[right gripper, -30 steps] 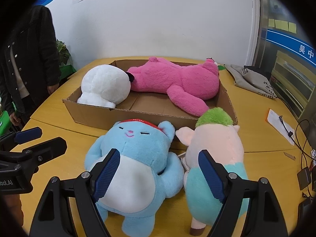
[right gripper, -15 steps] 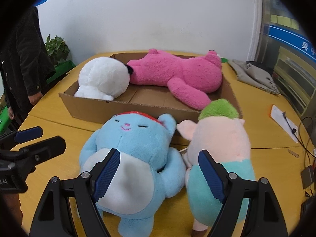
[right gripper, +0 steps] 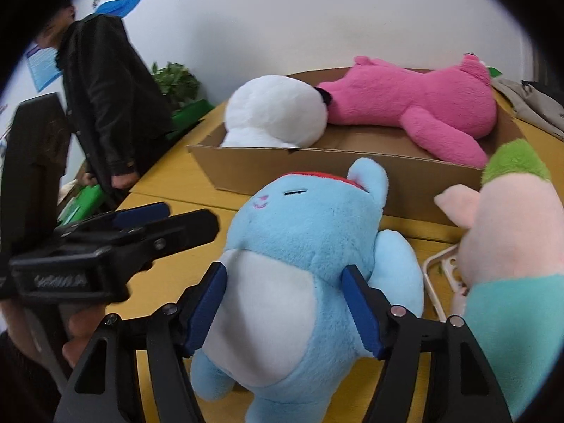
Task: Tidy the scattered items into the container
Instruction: 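Move both grippers toward the light-blue bear plush, then close both grippers on the light-blue bear's body, then lift the light-blue bear with both grippers and lower it into the box, then open both grippers to release the blue bear beside the panda, then move both grippers toward the pig plush with green hair, then close both grippers on the pig plush's body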
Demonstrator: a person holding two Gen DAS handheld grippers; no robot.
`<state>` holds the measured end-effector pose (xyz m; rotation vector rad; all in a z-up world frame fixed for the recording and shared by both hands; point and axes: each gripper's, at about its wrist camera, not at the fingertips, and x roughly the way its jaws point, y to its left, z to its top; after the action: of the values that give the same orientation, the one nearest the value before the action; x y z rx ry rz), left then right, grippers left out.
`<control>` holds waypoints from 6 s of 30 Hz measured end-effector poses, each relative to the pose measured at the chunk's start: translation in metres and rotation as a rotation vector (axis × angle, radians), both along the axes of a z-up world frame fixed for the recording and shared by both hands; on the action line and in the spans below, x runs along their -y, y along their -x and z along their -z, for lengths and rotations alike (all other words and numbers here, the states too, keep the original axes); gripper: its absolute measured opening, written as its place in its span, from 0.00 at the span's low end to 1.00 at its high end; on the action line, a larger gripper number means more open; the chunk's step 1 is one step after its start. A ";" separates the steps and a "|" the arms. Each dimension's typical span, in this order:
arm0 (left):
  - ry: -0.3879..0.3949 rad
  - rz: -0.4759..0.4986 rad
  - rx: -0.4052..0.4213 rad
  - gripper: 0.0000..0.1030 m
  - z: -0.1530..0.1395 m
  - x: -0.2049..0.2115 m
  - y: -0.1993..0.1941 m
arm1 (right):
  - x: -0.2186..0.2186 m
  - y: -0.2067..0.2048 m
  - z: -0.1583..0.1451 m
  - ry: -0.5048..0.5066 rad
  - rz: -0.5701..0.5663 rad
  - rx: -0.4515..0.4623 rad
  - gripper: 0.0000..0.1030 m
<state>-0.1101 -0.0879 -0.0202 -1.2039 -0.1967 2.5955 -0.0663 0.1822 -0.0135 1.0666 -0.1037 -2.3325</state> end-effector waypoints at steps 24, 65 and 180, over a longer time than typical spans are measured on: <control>-0.247 0.069 0.214 1.00 0.040 0.029 0.028 | -0.004 -0.003 -0.001 -0.127 -0.136 0.033 0.83; -0.220 0.328 0.019 0.88 -0.051 -0.039 0.236 | 0.025 0.144 -0.063 -0.172 -0.050 -0.330 0.73; -0.086 0.219 0.060 0.98 -0.029 -0.116 0.072 | -0.167 0.012 -0.022 -0.203 0.389 -0.022 0.81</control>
<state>-0.1819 0.0277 0.0086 -1.2023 -0.1759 2.3417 -0.0781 0.3496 0.0090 1.2056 -0.0723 -2.7499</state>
